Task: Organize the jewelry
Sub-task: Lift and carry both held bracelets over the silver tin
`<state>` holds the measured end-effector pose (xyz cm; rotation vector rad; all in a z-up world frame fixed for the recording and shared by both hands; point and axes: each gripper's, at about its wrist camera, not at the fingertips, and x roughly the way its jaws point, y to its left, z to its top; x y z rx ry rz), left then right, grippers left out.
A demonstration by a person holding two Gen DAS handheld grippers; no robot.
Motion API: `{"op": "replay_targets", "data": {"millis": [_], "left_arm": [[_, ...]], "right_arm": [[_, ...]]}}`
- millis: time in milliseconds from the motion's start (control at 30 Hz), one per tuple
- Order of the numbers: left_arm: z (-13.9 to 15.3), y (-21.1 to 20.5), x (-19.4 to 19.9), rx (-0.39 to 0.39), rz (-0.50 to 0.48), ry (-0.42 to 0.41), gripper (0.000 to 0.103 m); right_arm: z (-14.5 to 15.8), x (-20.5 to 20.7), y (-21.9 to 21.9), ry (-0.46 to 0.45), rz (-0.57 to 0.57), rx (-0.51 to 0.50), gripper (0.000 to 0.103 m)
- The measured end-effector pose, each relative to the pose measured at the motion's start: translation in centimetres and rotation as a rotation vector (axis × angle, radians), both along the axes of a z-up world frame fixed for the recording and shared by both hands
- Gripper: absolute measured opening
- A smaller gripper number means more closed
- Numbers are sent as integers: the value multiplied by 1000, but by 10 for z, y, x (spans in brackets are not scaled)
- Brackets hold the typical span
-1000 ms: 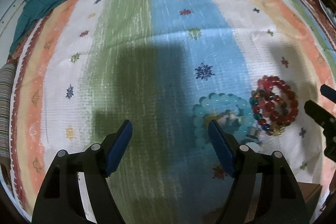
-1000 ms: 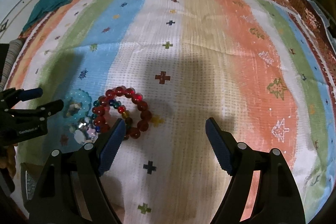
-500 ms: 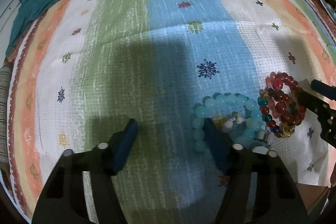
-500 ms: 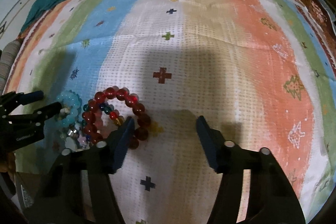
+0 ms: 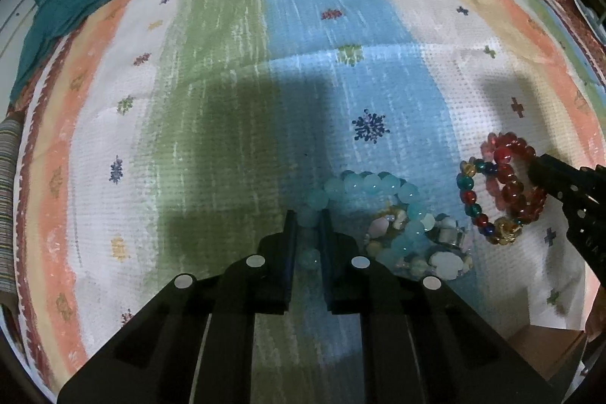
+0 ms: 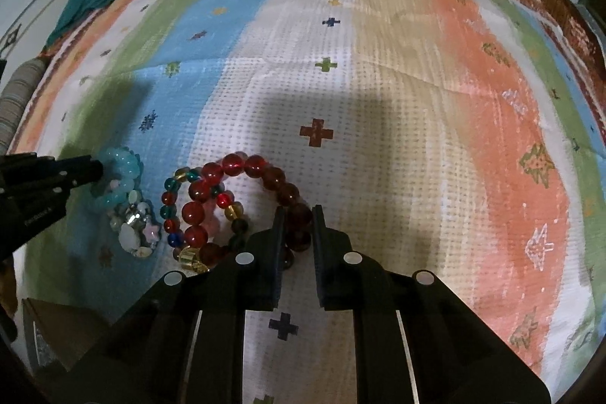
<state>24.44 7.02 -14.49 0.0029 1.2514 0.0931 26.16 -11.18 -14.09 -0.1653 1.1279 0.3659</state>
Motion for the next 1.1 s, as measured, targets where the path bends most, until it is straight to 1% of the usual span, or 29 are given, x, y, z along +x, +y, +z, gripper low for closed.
{"op": "replay_targets", "data": {"millis": [333, 533, 667, 900, 1100], "left_arm": [[39, -14, -16, -26, -29, -77, 11], [56, -30, -25, -51, -65, -122, 11], [65, -36, -28, -51, -78, -143, 11], [74, -42, -33, -63, -88, -163, 11], [89, -43, -42, -82, -83, -195, 11]], "right_arm": [[38, -21, -4, -86, -2, 27, 14], [46, -29, -6, -96, -4, 39, 14], [51, -33, -7, -101, -4, 39, 14], [59, -41, -10, -124, -11, 42, 14], [71, -51, -14, -148, -15, 46, 14]]}}
